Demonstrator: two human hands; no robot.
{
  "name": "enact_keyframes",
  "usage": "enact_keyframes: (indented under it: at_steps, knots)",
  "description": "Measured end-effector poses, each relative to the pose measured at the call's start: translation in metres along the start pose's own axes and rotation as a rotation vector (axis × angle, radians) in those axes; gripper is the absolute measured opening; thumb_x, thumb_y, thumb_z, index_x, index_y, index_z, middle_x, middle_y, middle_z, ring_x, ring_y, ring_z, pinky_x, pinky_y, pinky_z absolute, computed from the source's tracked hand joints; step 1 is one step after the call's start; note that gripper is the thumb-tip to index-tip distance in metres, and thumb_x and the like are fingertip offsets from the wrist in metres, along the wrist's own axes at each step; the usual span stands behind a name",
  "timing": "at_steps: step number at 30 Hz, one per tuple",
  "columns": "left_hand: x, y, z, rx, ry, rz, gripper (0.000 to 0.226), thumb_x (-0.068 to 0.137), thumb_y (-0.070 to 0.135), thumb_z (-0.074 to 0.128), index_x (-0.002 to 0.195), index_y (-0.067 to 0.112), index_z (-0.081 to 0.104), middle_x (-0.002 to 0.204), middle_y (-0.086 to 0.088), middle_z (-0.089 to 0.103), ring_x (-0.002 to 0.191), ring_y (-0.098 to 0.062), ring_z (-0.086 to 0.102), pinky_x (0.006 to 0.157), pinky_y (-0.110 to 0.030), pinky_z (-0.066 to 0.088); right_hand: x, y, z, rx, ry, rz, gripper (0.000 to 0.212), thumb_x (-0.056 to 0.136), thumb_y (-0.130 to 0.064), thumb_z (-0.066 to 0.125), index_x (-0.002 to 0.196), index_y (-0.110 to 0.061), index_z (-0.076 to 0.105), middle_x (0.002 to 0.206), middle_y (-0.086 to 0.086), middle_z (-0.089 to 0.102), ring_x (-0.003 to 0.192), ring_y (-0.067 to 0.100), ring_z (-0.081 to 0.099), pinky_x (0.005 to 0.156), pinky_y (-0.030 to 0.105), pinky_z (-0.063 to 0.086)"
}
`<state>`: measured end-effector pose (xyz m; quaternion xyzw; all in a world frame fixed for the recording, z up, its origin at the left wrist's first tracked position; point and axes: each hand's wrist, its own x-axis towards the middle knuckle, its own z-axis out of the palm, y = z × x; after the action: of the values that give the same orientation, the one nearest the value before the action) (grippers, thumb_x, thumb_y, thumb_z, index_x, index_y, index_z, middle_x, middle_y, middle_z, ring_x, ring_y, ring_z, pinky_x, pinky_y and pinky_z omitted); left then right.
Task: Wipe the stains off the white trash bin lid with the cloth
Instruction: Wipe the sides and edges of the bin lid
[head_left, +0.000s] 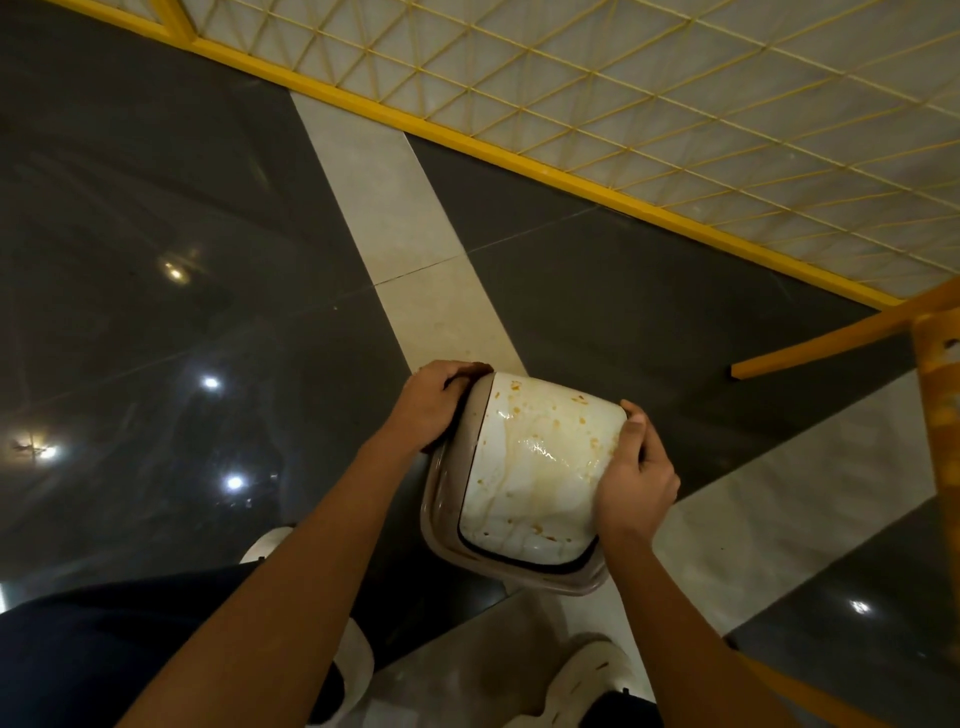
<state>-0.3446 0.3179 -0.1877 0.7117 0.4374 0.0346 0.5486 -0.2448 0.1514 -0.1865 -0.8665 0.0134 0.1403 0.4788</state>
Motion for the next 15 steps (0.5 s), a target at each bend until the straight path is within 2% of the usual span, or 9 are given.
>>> enact_keyframes:
  at_steps: [4, 9, 13, 15]
  knots:
    - [0.003, 0.006, 0.001, -0.048, 0.004, -0.021, 0.03, 0.095, 0.009, 0.042, 0.114, 0.017, 0.063, 0.122, 0.001, 0.058, 0.113, -0.008, 0.048, 0.093, -0.015, 0.031, 0.001, 0.001, 0.0, 0.009, -0.01, 0.012, 0.033, 0.097, -0.042, 0.037, 0.118, -0.034, 0.06, 0.109, -0.004, 0.061, 0.103, 0.016, 0.055, 0.091, 0.04, 0.048]
    - [-0.022, -0.007, 0.0, -0.359, 0.077, -0.064, 0.027, 0.093, 0.013, 0.048, 0.111, 0.024, 0.066, 0.117, 0.01, 0.062, 0.11, -0.004, 0.053, 0.095, -0.021, 0.039, 0.0, 0.002, 0.0, 0.002, 0.006, -0.008, 0.033, 0.098, -0.039, 0.037, 0.118, -0.031, 0.062, 0.107, -0.006, 0.061, 0.102, 0.015, 0.055, 0.089, 0.033, 0.046]
    - [-0.006, 0.004, -0.004, -0.19, 0.005, -0.119, 0.029, 0.095, 0.016, 0.045, 0.117, 0.024, 0.062, 0.121, 0.006, 0.059, 0.111, -0.009, 0.049, 0.096, -0.024, 0.036, -0.001, -0.001, -0.001, 0.002, 0.002, -0.006, 0.034, 0.098, -0.039, 0.037, 0.118, -0.03, 0.063, 0.11, 0.0, 0.064, 0.101, 0.016, 0.055, 0.088, 0.033, 0.046]
    - [-0.003, 0.01, -0.005, -0.179, -0.011, -0.118, 0.029, 0.095, 0.016, 0.044, 0.116, 0.024, 0.062, 0.122, 0.005, 0.059, 0.111, -0.009, 0.048, 0.098, -0.024, 0.035, 0.0, -0.002, -0.001, 0.001, -0.007, 0.004, 0.035, 0.098, -0.041, 0.036, 0.119, -0.031, 0.062, 0.112, -0.001, 0.062, 0.102, 0.015, 0.054, 0.088, 0.032, 0.045]
